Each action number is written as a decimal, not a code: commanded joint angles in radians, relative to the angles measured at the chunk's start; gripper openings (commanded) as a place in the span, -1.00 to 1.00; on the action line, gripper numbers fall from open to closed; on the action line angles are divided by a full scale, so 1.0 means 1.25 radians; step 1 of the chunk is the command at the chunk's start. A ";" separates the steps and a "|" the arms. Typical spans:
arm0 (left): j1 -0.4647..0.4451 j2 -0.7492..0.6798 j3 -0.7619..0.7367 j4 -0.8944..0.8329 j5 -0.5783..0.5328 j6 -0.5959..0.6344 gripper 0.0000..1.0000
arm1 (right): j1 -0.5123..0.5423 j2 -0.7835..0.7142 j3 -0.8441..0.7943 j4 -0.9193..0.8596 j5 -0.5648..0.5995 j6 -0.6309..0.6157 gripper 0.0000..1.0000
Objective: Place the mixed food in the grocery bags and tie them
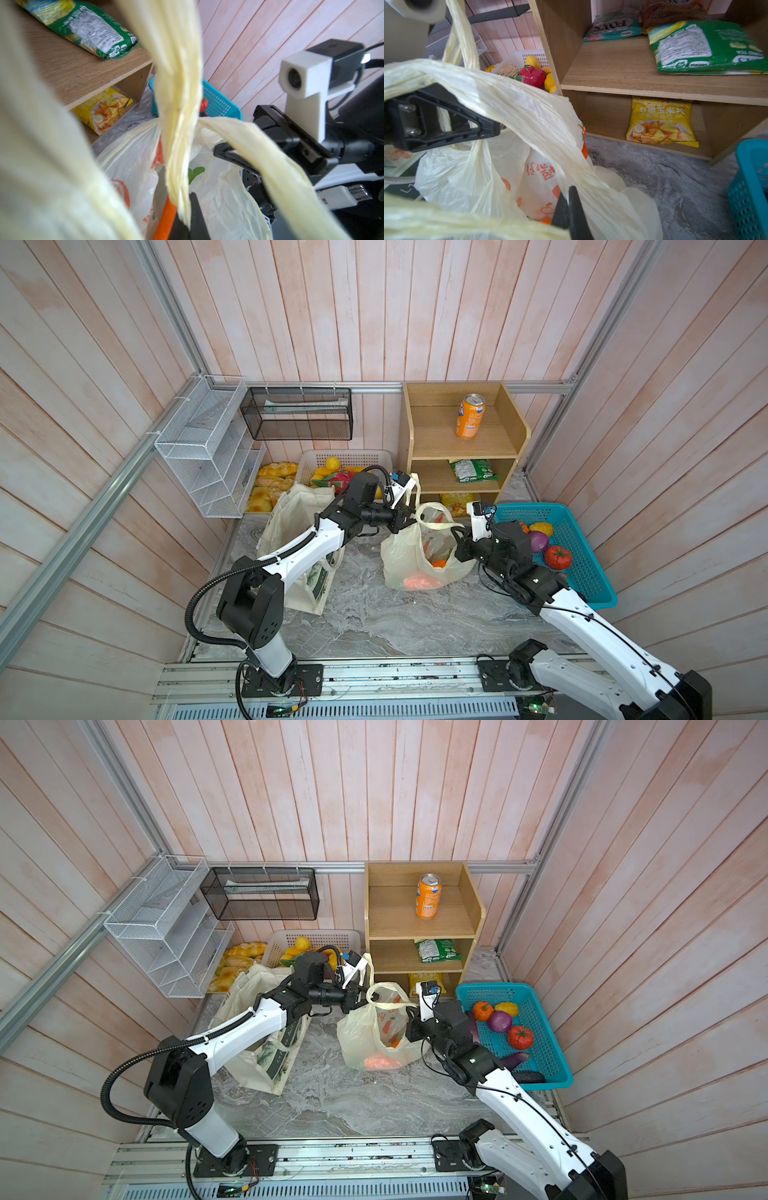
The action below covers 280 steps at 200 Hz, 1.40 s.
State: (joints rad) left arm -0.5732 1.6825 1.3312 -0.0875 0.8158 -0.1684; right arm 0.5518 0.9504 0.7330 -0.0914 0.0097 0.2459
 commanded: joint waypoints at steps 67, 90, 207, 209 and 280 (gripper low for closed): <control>0.001 -0.031 -0.018 0.016 0.075 0.046 -0.93 | 0.016 0.036 0.022 0.017 0.012 -0.007 -1.00; 0.001 -0.025 -0.013 0.008 0.113 0.056 -1.00 | 0.016 0.033 0.020 0.020 0.018 0.002 -1.00; 0.001 0.003 0.033 -0.085 0.192 0.124 -0.76 | 0.013 0.097 0.058 0.045 0.052 0.052 -1.00; 0.001 0.003 0.033 -0.086 0.193 0.124 -0.76 | 0.013 0.098 0.058 0.046 0.052 0.053 -1.00; 0.002 0.016 0.058 -0.158 0.236 0.166 -0.55 | -0.009 0.123 0.056 0.074 0.051 0.099 -1.00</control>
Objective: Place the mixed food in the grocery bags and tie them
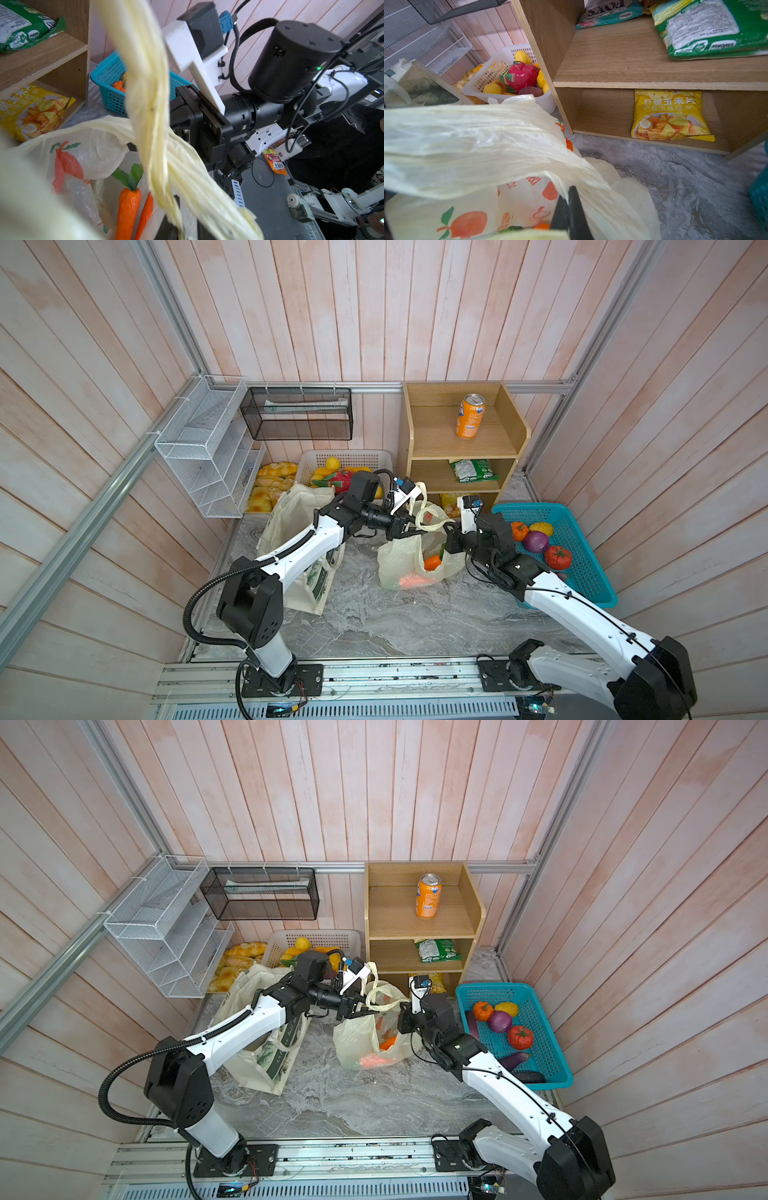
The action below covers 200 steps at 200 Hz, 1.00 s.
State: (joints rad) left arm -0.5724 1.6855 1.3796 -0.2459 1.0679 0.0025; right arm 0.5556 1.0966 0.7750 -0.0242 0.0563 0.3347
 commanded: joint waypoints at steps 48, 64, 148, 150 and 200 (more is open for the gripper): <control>0.001 0.015 0.013 -0.045 0.043 0.037 -0.51 | -0.024 0.005 0.014 0.032 -0.004 0.049 -1.00; 0.000 0.010 0.012 -0.035 0.050 0.031 -0.51 | -0.024 0.005 0.015 0.033 -0.007 0.053 -1.00; 0.000 -0.009 -0.044 0.204 0.078 -0.145 -0.49 | 0.009 0.011 -0.003 0.039 0.019 0.054 -1.00; 0.001 -0.010 -0.044 0.206 0.077 -0.147 -0.49 | 0.010 0.012 -0.003 0.039 0.020 0.054 -1.00; 0.000 -0.013 -0.076 0.275 0.068 -0.193 -0.45 | 0.035 0.024 -0.012 0.035 0.044 0.045 -1.00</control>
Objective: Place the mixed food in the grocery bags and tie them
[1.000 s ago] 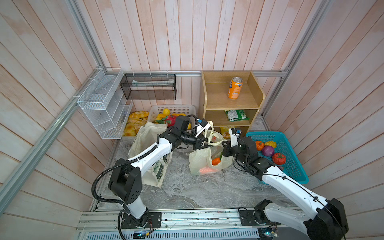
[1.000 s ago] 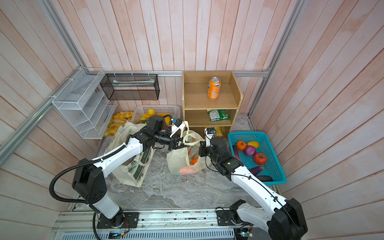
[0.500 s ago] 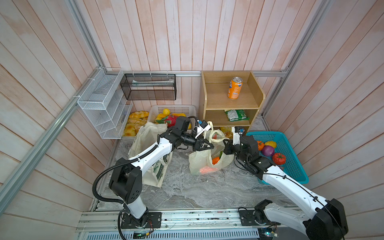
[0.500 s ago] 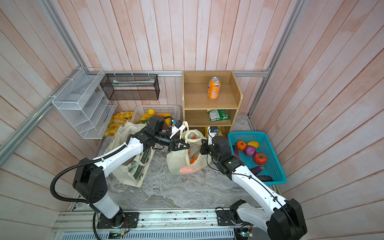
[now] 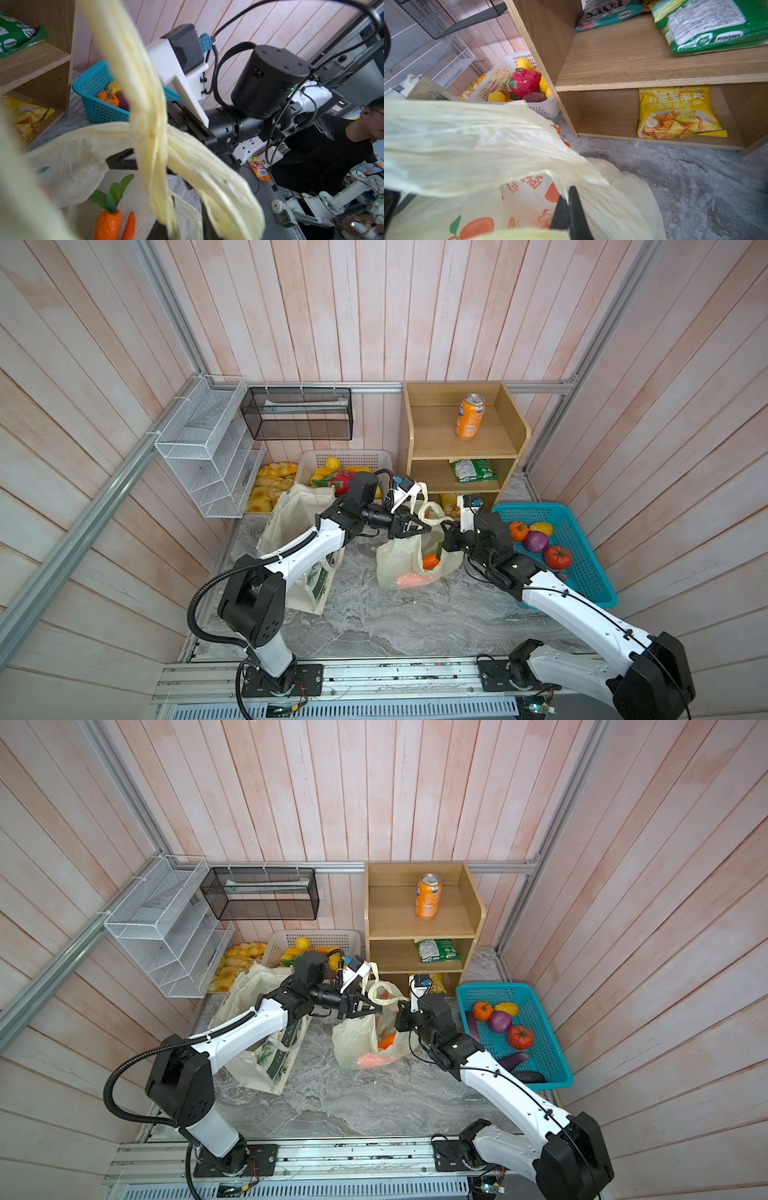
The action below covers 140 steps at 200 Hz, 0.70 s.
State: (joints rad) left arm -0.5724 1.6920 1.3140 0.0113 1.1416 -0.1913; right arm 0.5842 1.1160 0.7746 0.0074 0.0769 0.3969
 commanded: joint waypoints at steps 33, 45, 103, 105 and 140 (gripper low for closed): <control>0.000 -0.023 -0.042 0.096 -0.008 -0.063 -0.42 | 0.017 0.008 -0.023 0.009 0.038 -0.005 -1.00; 0.000 -0.027 -0.048 0.111 -0.019 -0.080 -0.42 | 0.019 0.008 -0.028 0.009 0.045 -0.004 -1.00; -0.002 -0.050 -0.087 0.209 -0.068 -0.170 -0.32 | 0.025 0.002 -0.032 -0.008 0.059 -0.004 -1.00; -0.002 -0.051 -0.088 0.210 -0.070 -0.171 -0.32 | 0.024 0.002 -0.032 -0.008 0.059 -0.003 -1.00; -0.010 -0.062 -0.100 0.216 -0.097 -0.181 -0.25 | 0.035 -0.004 -0.029 -0.017 0.078 -0.003 -1.00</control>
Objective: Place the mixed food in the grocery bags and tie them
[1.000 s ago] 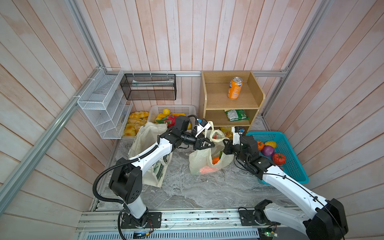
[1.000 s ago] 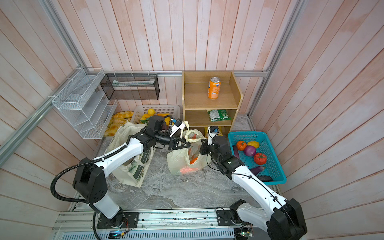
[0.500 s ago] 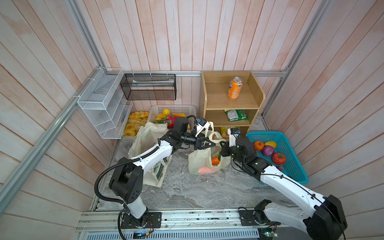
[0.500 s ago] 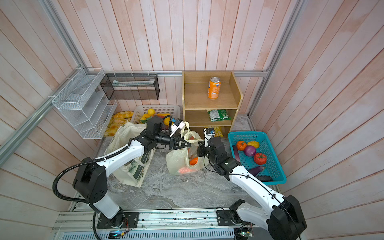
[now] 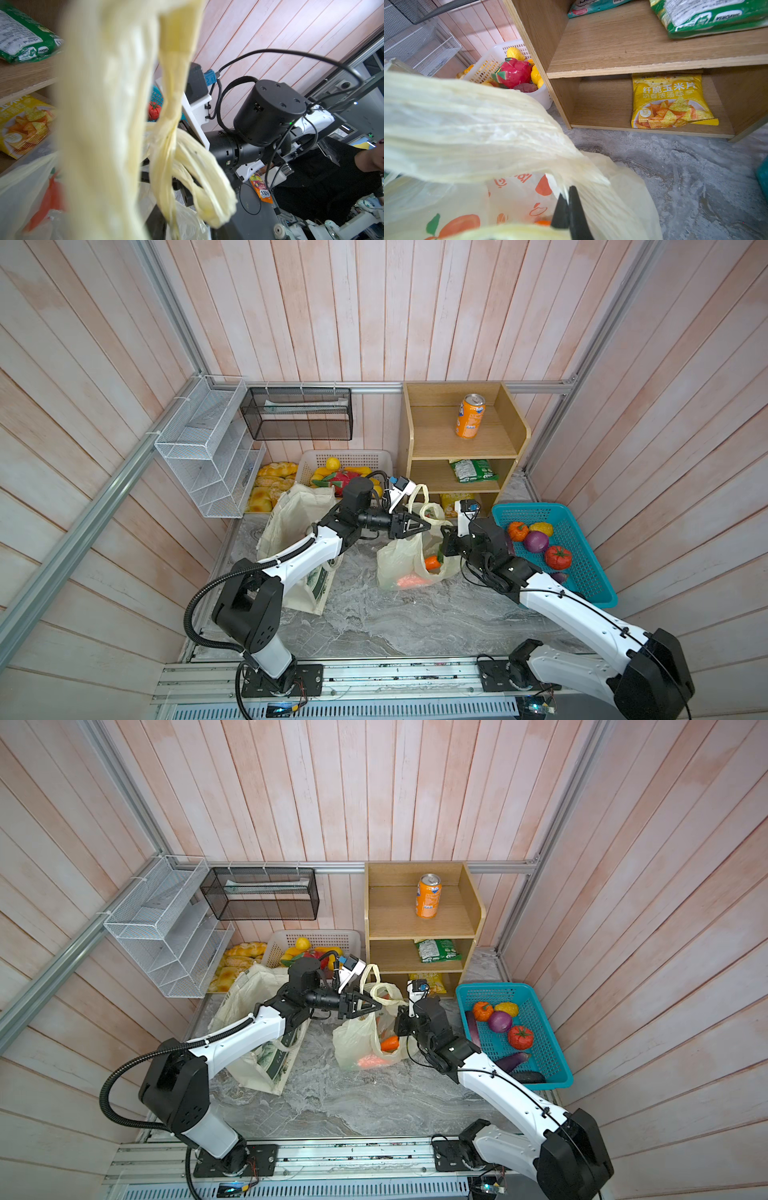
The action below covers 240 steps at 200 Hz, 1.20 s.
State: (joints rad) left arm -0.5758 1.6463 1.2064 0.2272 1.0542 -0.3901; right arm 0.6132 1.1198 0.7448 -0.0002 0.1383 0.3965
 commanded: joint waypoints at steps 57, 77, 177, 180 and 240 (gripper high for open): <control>-0.013 -0.036 -0.026 0.060 -0.064 -0.033 -0.23 | 0.058 0.000 0.005 -0.025 0.081 -0.021 -1.00; -0.013 -0.035 -0.025 0.059 -0.073 -0.032 -0.22 | 0.072 0.003 0.008 -0.032 0.103 -0.025 -1.00; 0.004 -0.048 -0.051 0.102 -0.136 -0.059 -0.16 | 0.092 0.002 -0.013 -0.052 0.144 -0.037 -1.00; 0.004 -0.048 -0.052 0.102 -0.137 -0.059 -0.15 | 0.092 0.002 -0.013 -0.052 0.144 -0.037 -1.00; 0.005 -0.037 -0.061 0.110 -0.138 -0.058 -0.13 | 0.113 0.006 -0.014 -0.052 0.142 -0.059 -1.00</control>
State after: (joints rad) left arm -0.5732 1.6169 1.1473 0.3283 0.8867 -0.4614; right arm 0.7387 1.1221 0.7372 -0.0479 0.3027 0.3481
